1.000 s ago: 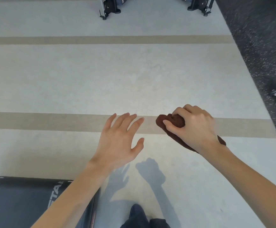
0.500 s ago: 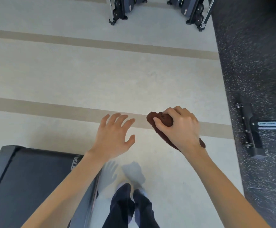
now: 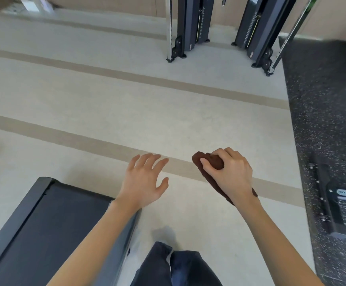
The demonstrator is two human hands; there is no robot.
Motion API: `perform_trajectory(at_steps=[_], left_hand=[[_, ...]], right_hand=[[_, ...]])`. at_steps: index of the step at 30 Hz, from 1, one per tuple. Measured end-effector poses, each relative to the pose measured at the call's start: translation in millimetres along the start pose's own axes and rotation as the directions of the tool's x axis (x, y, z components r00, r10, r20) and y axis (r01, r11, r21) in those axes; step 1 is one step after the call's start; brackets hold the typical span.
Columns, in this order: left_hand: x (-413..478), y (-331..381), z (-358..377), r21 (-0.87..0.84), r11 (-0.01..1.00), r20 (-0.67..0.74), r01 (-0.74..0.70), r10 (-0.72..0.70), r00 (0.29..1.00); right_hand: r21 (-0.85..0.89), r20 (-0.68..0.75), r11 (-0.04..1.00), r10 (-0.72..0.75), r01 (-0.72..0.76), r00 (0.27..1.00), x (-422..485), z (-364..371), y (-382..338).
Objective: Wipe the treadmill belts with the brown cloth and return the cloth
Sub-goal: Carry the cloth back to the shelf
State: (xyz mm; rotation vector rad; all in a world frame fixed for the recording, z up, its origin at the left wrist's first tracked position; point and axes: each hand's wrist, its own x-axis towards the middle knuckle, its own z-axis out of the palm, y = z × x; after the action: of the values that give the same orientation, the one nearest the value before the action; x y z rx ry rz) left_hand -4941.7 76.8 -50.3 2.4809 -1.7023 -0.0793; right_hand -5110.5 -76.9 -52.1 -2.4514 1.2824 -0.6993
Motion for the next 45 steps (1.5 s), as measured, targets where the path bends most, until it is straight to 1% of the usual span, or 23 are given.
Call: perform_trajectory(at_steps=[6, 10, 18, 22, 29, 34, 38, 45], left_hand=[[6, -22, -8, -0.023, 0.999, -0.046, 0.040, -0.041, 0.998], [21, -52, -15, -0.029, 0.997, -0.057, 0.069, -0.071, 0.996], [69, -127, -38, -0.050, 0.991, -0.091, 0.124, -0.128, 0.988], [95, -152, -44, -0.051, 0.990, -0.100, 0.130, -0.135, 0.986], [145, -175, -40, -0.055, 0.985, -0.101, 0.162, -0.167, 0.981], [191, -186, -34, -0.044, 0.968, -0.109, 0.246, -0.250, 0.962], [246, -189, -35, -0.038, 0.951, -0.110, 0.306, -0.309, 0.945], [338, -203, -52, -0.040, 0.903, -0.217, 0.429, -0.427, 0.878]], right_hand=[[-0.026, 0.044, 0.994, -0.108, 0.109, 0.993, 27, 11, -10], [0.016, 0.046, 0.982, -0.189, 0.188, 0.981, 59, 29, -36], [0.168, -0.063, 0.930, -0.321, 0.327, 0.945, 136, 63, -96], [0.189, -0.121, 0.908, -0.355, 0.373, 0.927, 163, 82, -108], [0.181, -0.062, 0.900, -0.392, 0.397, 0.918, 219, 122, -105], [0.216, -0.006, 0.875, -0.442, 0.432, 0.897, 275, 148, -96], [0.247, 0.029, 0.846, -0.494, 0.473, 0.869, 338, 156, -87], [0.337, 0.019, 0.796, -0.540, 0.503, 0.841, 457, 156, -97]])
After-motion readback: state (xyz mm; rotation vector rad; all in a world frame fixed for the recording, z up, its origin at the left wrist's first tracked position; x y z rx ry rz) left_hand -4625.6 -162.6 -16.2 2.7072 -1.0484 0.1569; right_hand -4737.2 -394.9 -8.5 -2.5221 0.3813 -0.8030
